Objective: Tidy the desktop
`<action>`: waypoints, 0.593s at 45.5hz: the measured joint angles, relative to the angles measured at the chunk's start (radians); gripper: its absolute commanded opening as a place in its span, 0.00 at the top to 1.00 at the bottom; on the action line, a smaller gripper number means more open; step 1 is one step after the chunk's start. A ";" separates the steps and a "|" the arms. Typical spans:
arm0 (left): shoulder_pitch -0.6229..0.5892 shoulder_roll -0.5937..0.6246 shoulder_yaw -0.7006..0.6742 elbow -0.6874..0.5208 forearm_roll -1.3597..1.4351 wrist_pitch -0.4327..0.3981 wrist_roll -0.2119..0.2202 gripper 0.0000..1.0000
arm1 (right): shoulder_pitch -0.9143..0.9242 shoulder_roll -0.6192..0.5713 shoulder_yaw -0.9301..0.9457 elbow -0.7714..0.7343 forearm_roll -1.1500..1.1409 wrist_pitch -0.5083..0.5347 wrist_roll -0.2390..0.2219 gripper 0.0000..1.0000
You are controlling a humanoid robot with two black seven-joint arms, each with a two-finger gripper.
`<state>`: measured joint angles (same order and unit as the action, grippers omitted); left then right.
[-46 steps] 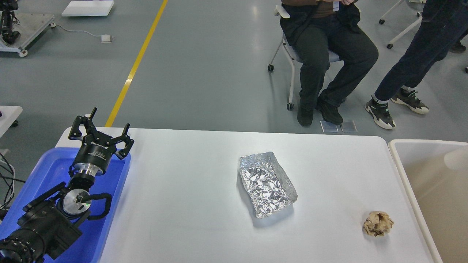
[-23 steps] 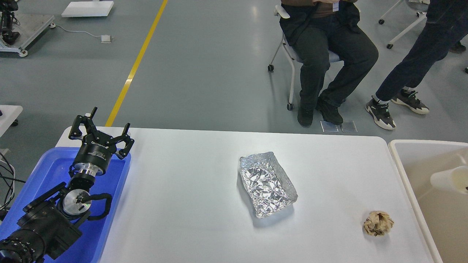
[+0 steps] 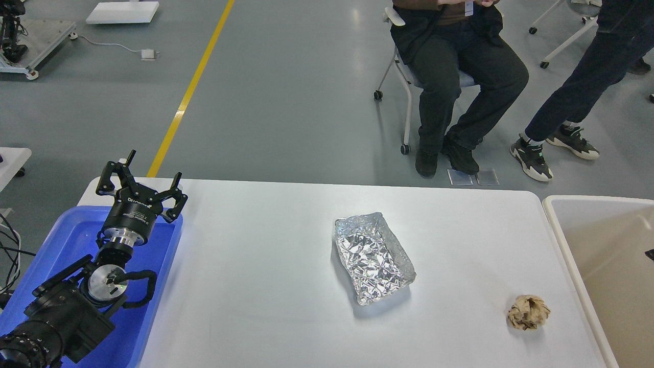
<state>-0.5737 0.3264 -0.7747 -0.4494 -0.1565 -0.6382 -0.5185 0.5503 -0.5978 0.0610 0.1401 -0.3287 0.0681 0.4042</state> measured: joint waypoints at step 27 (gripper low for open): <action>0.000 0.000 0.000 0.000 0.000 0.000 0.000 0.00 | 0.107 -0.020 0.364 0.035 0.074 0.039 -0.016 0.00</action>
<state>-0.5737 0.3265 -0.7747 -0.4495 -0.1565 -0.6385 -0.5185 0.6577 -0.6177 0.4247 0.1754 -0.2550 0.1067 0.3881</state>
